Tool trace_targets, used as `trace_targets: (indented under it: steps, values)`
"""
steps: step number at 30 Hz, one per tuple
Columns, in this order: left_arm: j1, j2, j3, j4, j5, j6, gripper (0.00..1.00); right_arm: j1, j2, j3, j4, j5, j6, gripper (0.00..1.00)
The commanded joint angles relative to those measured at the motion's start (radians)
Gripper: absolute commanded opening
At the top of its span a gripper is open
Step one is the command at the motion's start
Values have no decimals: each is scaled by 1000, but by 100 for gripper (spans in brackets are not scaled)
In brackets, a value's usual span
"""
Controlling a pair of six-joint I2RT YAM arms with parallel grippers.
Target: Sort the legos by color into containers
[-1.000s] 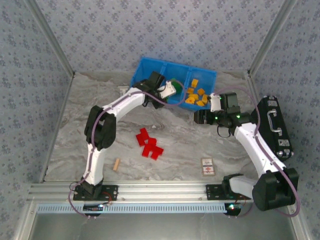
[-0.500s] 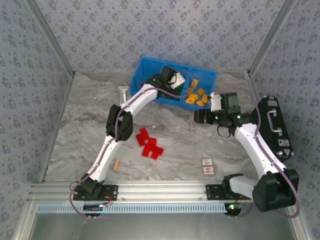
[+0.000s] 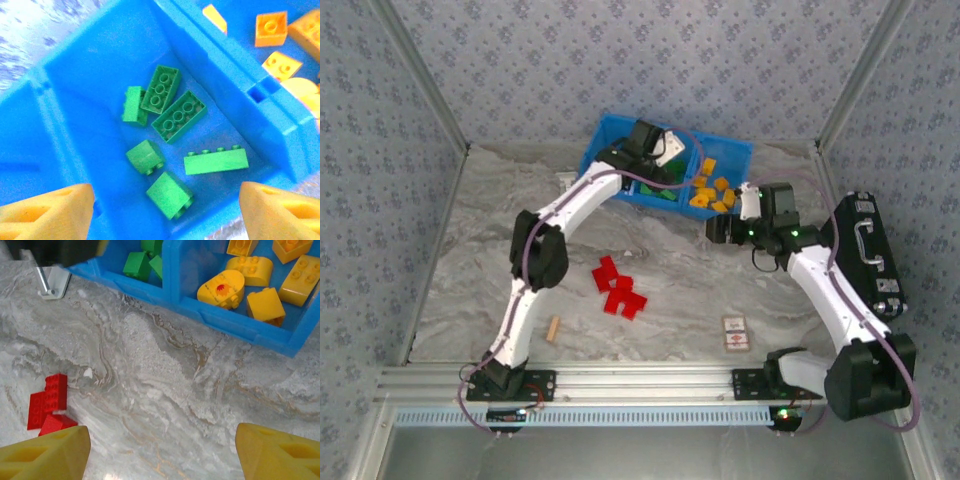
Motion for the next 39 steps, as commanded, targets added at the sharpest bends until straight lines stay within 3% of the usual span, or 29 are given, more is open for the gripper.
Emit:
trace_targets:
  steps: [1, 12, 20, 27, 35, 39]
  values:
    - [21, -197, -69, 44, 20, -22, 78, 25, 89, 7, 125, 46, 46, 80]
    - [152, -735, -599, 40, -12, -50, 85, 154, 493, 351, 278, 281, 94, 84]
    - [167, -1057, -837, -67, -29, -92, 87, 210, 816, 709, 55, 549, 149, 85]
    - [168, -1363, -1021, -177, 67, -125, 91, 205, 923, 832, -44, 625, 184, 84]
    - [168, -1450, -1160, -228, 99, -241, 91, 164, 993, 895, -79, 537, 164, 63]
    - [168, -1456, -1244, -169, 95, -372, 91, 159, 1007, 882, -70, 503, 148, 42]
